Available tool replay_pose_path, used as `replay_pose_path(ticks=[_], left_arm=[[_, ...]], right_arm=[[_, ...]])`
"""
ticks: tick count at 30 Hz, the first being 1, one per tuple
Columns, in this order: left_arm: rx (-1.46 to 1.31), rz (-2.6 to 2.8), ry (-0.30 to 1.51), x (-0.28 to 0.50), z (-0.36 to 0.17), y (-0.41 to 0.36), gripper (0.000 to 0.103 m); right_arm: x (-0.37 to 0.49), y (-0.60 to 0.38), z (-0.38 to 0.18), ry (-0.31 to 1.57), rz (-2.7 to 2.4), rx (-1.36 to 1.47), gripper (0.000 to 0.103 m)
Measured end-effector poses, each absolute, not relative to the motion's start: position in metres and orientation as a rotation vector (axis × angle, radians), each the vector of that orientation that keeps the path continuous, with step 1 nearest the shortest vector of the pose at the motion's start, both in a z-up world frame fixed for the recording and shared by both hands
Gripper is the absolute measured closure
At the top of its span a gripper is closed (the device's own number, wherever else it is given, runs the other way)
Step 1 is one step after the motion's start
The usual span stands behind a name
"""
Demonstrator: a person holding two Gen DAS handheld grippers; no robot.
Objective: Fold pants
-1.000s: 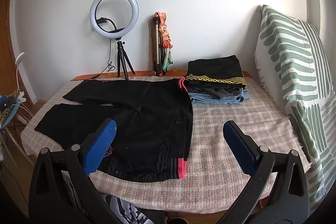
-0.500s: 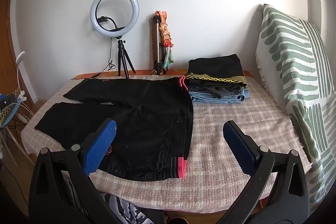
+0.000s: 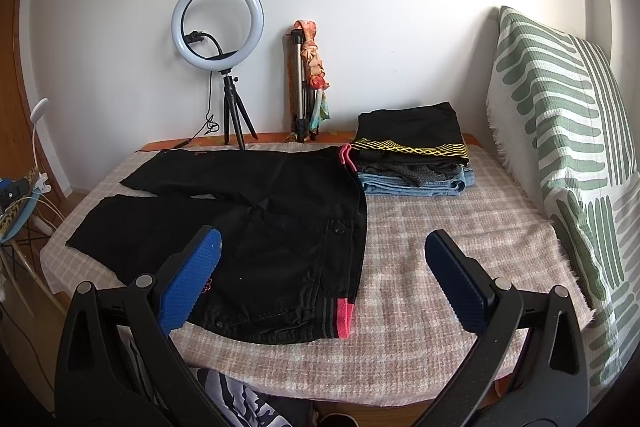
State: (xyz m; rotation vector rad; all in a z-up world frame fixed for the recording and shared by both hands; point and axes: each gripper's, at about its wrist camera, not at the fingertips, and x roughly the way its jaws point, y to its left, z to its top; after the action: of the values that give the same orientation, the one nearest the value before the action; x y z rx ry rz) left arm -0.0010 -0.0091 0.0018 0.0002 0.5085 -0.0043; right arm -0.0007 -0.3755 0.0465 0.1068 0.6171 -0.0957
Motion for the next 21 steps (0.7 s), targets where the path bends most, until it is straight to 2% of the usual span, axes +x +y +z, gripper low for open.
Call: replay_pose_path(ticks=[21], left_arm=[[0.0, -0.009, 0.512, 0.0004, 0.0017, -0.01, 0.0]], right_arm=[[-0.0009, -0.3763, 0.0459, 0.618, -0.093, 0.111, 0.0]])
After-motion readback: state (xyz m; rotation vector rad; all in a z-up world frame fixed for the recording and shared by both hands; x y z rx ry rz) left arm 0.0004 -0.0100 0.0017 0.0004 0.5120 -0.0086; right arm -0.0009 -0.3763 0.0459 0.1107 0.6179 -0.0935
